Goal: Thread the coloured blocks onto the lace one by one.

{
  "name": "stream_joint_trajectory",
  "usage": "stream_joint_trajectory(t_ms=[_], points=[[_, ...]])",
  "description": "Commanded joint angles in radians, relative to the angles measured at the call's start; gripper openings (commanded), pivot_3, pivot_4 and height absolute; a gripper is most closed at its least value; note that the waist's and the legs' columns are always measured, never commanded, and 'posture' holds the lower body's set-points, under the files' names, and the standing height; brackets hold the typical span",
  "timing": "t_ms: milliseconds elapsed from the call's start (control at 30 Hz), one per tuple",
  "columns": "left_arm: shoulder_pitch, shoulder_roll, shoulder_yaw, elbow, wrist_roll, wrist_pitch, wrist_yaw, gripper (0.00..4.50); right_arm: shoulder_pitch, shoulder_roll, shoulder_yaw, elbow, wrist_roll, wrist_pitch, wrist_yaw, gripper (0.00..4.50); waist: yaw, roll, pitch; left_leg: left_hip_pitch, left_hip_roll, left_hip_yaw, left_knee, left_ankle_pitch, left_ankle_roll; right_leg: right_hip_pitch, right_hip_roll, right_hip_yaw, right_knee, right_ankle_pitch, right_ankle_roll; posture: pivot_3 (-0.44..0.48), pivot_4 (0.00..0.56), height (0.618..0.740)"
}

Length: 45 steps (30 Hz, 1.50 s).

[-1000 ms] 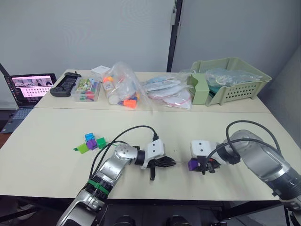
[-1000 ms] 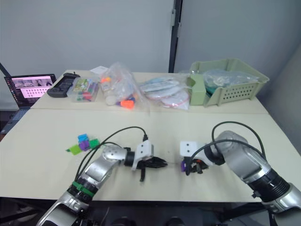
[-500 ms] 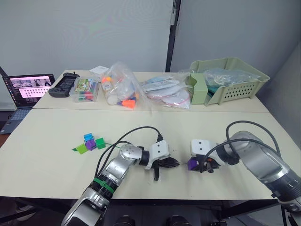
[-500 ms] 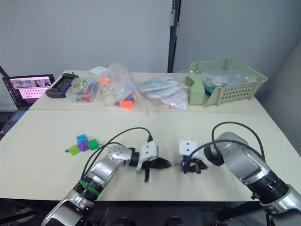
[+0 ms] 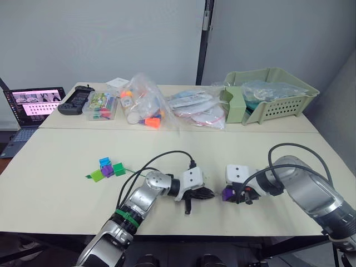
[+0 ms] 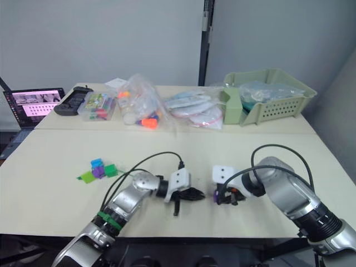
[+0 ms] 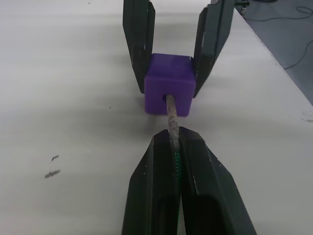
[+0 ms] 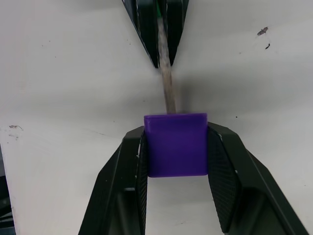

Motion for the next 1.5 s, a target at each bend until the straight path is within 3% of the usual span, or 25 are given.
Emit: stream_joint_trajectory(t_ms=[33,333,600,667,1033,1333,1500], points=[[-0.035,-0.052,-0.016,0.033,0.012,-0.042,0.017,0.0,0.008,0.002,-0.015,-0.029,0.014,0.004,-0.005,1.15,0.0,0.0,0.0,0.0,0.0,0.0,0.0,0.0,0.0,0.0,0.0,0.0,0.0,0.0,0.0,0.0,0.15,0.734],[-0.028,-0.131,-0.025,0.053,0.026,-0.04,0.045,0.0,0.028,-0.001,-0.031,-0.039,0.014,0.012,-0.007,1.15,0.005,0.0,0.0,0.0,-0.001,0.0,0.001,0.0,0.0,0.0,0.0,0.0,0.0,0.0,0.0,0.0,0.15,0.734],[-0.023,-0.098,0.018,0.016,0.024,-0.017,0.056,2.67,0.032,0.007,-0.03,-0.034,0.012,0.012,-0.014,1.15,0.006,0.0,0.0,0.0,-0.001,0.0,0.001,0.0,0.0,0.001,-0.001,0.0,0.0,0.0,0.0,0.0,0.15,0.734],[-0.019,-0.079,0.03,0.002,0.02,-0.009,0.05,3.0,0.032,0.009,-0.028,-0.032,0.011,0.011,-0.015,1.15,0.003,0.0,0.0,0.0,0.0,0.0,0.001,0.0,0.0,0.001,0.0,0.0,0.0,0.0,0.0,0.0,0.15,0.734],[0.01,-0.001,0.024,-0.061,0.015,0.036,0.035,3.0,0.024,0.028,-0.014,-0.023,0.008,0.006,-0.018,1.15,-0.003,0.0,0.0,0.001,0.0,0.0,-0.001,0.0,0.0,0.001,0.0,0.0,0.0,0.0,0.0,0.0,0.15,0.734],[0.001,-0.005,0.011,-0.048,0.023,0.049,0.034,0.18,0.015,0.033,-0.011,-0.022,0.007,0.008,-0.015,1.15,-0.006,0.0,0.0,0.001,0.0,0.0,-0.001,0.0,0.0,0.001,0.0,0.0,0.0,0.0,0.0,0.0,0.15,0.734],[-0.011,-0.01,0.004,-0.038,0.028,0.047,0.036,0.0,0.01,0.039,-0.004,-0.02,0.005,0.009,-0.014,1.15,-0.006,0.0,0.0,0.002,0.0,0.0,-0.001,0.0,0.0,0.001,0.001,0.0,0.0,0.0,0.0,0.0,0.15,0.734]])
